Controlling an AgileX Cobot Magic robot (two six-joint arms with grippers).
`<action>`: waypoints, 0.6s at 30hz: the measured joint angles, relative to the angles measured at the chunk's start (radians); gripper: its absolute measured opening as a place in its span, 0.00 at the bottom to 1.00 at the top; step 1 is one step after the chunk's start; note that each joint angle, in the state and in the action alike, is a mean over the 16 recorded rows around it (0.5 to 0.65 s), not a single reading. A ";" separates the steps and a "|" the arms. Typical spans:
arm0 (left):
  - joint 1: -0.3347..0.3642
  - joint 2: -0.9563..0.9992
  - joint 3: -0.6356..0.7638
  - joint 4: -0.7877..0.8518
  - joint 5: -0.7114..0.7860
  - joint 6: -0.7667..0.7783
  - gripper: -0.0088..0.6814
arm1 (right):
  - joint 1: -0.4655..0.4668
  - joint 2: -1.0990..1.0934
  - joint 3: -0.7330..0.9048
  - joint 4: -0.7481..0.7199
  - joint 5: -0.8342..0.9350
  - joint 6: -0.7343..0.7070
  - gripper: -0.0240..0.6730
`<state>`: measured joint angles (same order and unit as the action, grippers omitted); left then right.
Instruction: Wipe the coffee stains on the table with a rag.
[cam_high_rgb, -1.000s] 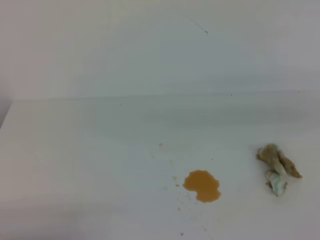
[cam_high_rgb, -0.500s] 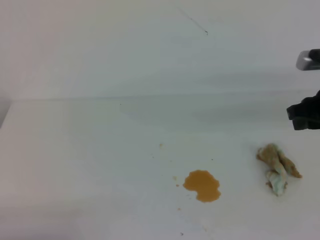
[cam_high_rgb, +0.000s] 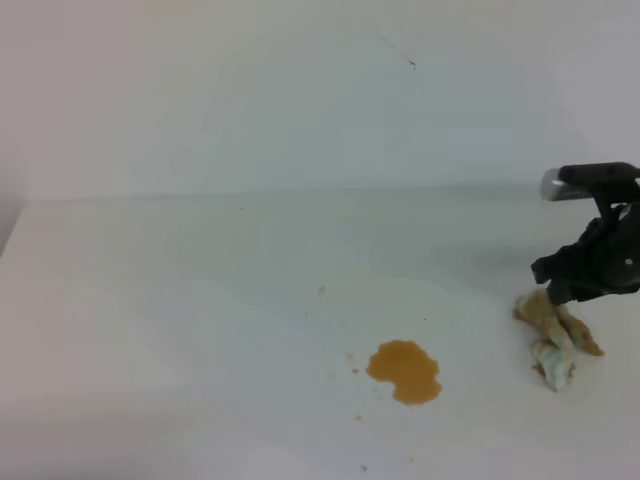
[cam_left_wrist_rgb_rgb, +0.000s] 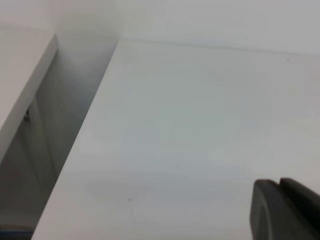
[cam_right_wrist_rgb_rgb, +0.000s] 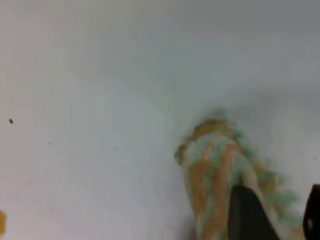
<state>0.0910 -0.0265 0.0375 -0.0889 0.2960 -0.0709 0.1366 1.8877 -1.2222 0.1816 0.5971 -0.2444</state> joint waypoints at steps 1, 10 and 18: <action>0.000 0.000 0.000 0.000 0.000 0.000 0.01 | 0.000 0.013 -0.001 0.007 -0.005 -0.008 0.40; 0.000 0.000 0.000 0.000 0.000 0.000 0.01 | 0.000 0.085 -0.011 0.068 -0.019 -0.087 0.32; 0.000 0.003 -0.005 0.000 0.002 0.000 0.01 | 0.002 0.097 -0.076 0.161 0.048 -0.173 0.16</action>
<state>0.0909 -0.0232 0.0328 -0.0889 0.2979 -0.0709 0.1389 1.9851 -1.2980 0.3431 0.6450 -0.4176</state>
